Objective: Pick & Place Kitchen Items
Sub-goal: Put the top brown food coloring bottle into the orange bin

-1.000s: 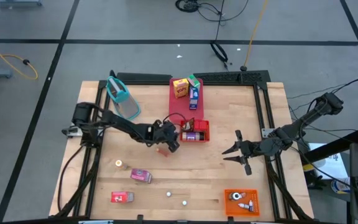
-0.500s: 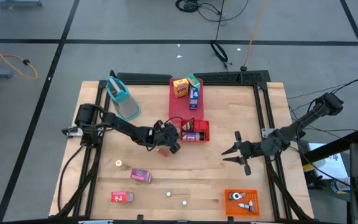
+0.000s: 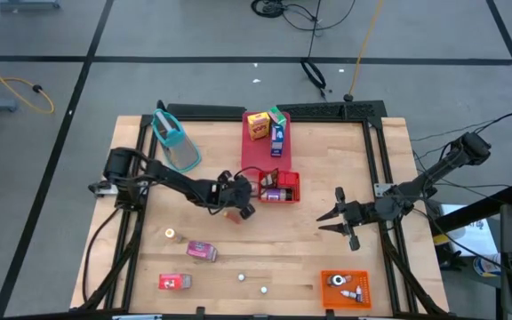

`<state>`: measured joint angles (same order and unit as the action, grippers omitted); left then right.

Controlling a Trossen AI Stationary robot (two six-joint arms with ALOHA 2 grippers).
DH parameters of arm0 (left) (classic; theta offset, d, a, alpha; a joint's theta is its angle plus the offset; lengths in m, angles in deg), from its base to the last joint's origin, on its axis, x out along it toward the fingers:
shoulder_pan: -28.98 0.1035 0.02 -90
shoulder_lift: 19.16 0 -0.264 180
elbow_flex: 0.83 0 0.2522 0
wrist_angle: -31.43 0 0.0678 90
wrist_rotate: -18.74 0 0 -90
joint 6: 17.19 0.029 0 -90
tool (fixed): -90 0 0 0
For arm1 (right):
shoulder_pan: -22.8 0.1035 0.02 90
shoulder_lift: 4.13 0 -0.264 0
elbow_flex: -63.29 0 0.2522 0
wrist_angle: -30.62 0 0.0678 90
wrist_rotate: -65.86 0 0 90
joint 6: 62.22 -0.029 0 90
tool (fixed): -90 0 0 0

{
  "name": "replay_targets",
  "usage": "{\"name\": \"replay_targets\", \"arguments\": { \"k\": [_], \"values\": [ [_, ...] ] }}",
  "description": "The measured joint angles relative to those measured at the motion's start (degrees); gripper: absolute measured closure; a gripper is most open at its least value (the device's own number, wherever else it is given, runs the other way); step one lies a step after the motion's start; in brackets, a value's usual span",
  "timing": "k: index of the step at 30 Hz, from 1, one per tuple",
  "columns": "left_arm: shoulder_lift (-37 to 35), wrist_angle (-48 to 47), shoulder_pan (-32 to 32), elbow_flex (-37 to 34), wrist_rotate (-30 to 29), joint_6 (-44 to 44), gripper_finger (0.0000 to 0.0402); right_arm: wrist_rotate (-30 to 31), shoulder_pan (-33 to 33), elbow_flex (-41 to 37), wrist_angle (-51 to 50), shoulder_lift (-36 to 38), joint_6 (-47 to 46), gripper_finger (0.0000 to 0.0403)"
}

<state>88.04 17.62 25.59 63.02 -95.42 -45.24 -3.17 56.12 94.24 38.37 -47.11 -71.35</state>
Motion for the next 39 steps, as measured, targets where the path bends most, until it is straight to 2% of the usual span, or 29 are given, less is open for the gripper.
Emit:
{"name": "replay_targets", "arguments": {
  "k": [7, 12, 16, 22, 30, 39],
  "values": [
    [-9.5, -16.2, -1.6, -0.4, -3.3, -5.8, 0.0356, 0.1, 0.0, 0.0, 0.2, 0.0, 0.0, 0.0309],
    [-17.0, -15.9, -4.3, -0.2, -5.2, -4.6, 0.0358, 0.5, -0.1, 0.0, 1.2, 0.0, 0.9, 0.0309],
    [-21.0, -8.2, -6.9, -0.1, -7.2, 0.2, 0.0348, 1.7, -1.3, 0.0, 1.3, 0.0, 0.9, 0.0309],
    [-21.8, 8.0, -9.9, -0.1, -7.0, 12.8, 0.0358, 1.6, -4.6, 0.0, 3.4, 0.0, 1.0, 0.0302],
    [-19.3, 27.6, -9.4, 0.0, -1.8, 23.1, 0.0337, 1.3, -8.6, 0.0, 8.9, -0.1, 3.6, 0.0298],
    [-12.5, 43.0, -6.4, 0.0, 6.4, 26.4, 0.0356, 0.8, -11.0, 0.0, 11.9, -0.1, 4.3, 0.0298]
  ]
}}
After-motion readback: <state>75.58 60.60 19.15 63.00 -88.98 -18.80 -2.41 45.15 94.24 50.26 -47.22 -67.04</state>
